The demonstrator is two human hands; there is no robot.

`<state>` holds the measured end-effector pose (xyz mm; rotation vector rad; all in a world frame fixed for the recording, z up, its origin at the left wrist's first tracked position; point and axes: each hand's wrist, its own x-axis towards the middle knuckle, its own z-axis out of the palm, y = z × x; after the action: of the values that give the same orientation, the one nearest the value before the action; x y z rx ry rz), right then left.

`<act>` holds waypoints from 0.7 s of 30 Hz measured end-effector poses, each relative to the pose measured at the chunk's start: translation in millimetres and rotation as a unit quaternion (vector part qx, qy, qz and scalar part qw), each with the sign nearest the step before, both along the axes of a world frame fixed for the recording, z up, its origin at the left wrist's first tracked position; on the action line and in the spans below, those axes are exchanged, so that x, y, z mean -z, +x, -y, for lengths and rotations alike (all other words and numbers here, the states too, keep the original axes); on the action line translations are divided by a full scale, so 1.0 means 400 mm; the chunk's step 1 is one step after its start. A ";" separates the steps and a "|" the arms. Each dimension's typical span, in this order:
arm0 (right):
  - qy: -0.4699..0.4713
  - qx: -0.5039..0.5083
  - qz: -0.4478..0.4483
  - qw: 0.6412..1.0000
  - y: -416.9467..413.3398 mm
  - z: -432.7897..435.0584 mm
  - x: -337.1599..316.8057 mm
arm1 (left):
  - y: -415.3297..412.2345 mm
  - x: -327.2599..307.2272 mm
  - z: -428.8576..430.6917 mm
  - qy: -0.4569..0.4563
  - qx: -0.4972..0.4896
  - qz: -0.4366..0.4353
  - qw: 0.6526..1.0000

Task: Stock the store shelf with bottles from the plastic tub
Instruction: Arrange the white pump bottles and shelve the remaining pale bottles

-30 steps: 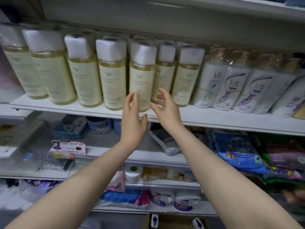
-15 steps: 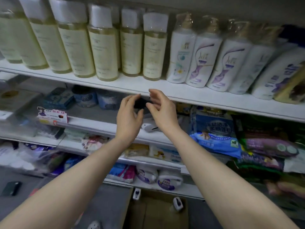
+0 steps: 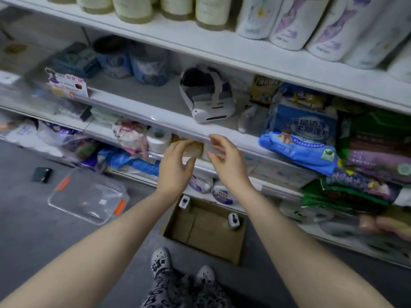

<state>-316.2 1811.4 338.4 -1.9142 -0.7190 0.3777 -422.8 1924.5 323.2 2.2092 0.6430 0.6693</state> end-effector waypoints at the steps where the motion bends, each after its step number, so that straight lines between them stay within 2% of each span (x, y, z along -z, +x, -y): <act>1: -0.010 0.002 -0.006 1.000 -0.005 0.011 0.025 | -0.008 0.018 0.004 -0.011 -0.003 -0.008 1.000; 8: -0.058 0.027 -0.054 0.996 -0.080 0.073 0.253 | -0.083 0.221 0.025 -0.063 -0.025 -0.081 0.994; 15: -0.112 0.036 -0.172 0.978 -0.142 0.087 0.506 | -0.145 0.450 0.017 -0.126 -0.046 -0.146 0.980; 21: -0.161 0.031 -0.207 0.964 -0.144 0.058 0.725 | -0.171 0.673 -0.008 -0.155 -0.039 -0.191 0.968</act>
<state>-373.8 1788.1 48.4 -2.0595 -0.3323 0.8683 -491.1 1927.9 54.1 2.0346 0.9628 0.1585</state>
